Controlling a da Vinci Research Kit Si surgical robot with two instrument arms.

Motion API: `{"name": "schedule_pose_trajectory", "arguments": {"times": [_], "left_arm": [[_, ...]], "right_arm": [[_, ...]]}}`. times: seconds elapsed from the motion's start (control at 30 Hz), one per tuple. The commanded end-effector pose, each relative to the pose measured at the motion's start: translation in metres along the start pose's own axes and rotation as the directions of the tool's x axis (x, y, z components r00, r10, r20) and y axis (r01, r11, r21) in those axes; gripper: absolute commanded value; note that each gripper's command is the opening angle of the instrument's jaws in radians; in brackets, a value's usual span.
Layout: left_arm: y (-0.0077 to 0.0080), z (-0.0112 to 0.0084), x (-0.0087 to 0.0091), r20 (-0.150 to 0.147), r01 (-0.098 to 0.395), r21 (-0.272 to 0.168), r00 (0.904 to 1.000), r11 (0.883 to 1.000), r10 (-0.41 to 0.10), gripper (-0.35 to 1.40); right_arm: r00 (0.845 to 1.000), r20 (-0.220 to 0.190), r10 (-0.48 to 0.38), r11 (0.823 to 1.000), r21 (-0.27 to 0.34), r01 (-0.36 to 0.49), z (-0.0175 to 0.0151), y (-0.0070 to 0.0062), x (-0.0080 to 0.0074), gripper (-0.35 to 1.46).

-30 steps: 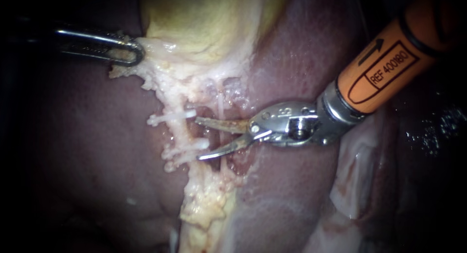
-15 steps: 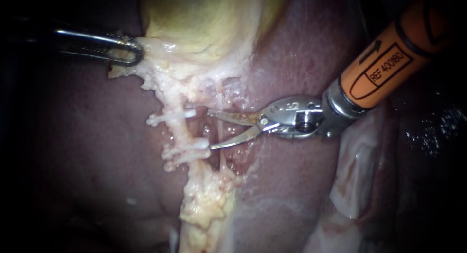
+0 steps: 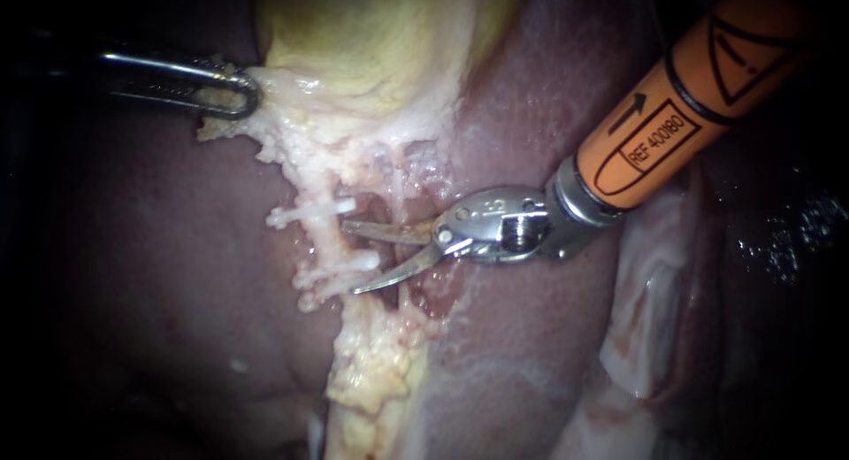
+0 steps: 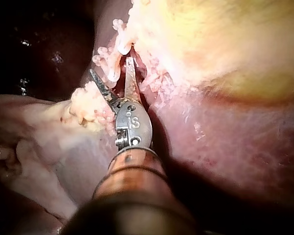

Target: Go to the cutting position left tube

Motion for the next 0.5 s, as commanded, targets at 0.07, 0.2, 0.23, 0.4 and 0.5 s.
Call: {"name": "schedule_pose_trajectory", "arguments": {"times": [0.07, 0.2, 0.23, 0.4, 0.5], "left_arm": [[0.0000, 0.0000, 0.0000, 0.000, 0.000, 0.000, 1.0000, 1.000, 0.000, -0.35], [0.0000, 0.0000, 0.0000, 0.000, 0.000, 0.000, 1.0000, 1.000, 0.000, -0.35], [0.0000, 0.0000, 0.0000, 0.000, 0.000, 0.000, 1.0000, 1.000, 0.000, -0.35], [0.0000, 0.0001, 0.0001, 0.000, 0.001, 0.001, 1.0000, 1.000, -0.001, -0.35], [0.0000, 0.0002, 0.0001, -0.001, 0.001, 0.001, 1.0000, 1.000, -0.001, -0.35]], "right_arm": [[1.000, 0.001, -0.002, 1.000, 0.001, 0.002, 0.0006, 0.0000, 0.0001, 1.28], [1.000, -0.004, -0.004, 1.000, -0.002, 0.004, 0.0017, 0.0001, 0.0003, 1.26], [1.000, -0.007, -0.005, 1.000, -0.002, 0.005, 0.0020, 0.0002, 0.0003, 1.26], [1.000, -0.026, -0.008, 1.000, -0.007, 0.008, 0.0036, 0.0005, 0.0005, 1.26], [0.999, -0.050, -0.010, 1.000, -0.009, 0.010, 0.0044, 0.0005, 0.0010, 1.28]]}}
